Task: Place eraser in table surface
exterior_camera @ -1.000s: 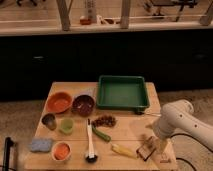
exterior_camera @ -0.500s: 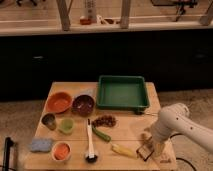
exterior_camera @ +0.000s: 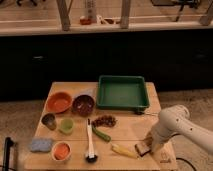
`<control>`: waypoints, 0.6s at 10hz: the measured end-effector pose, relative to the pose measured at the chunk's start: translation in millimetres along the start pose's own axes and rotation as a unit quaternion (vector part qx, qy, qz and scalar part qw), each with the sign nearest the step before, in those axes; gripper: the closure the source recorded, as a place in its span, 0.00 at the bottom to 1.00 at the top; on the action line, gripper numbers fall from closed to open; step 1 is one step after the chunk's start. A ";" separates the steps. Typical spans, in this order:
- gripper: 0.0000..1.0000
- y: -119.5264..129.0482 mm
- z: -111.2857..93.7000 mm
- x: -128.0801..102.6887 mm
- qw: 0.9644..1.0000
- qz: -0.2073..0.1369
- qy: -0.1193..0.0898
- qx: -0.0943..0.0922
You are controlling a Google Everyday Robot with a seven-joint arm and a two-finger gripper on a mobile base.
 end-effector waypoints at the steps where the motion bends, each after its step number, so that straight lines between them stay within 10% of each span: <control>1: 0.88 -1.2 -0.8 1.4 1.000 0.001 0.001 -0.001; 6: 1.00 -6.4 -12.6 7.3 1.000 0.001 0.004 0.005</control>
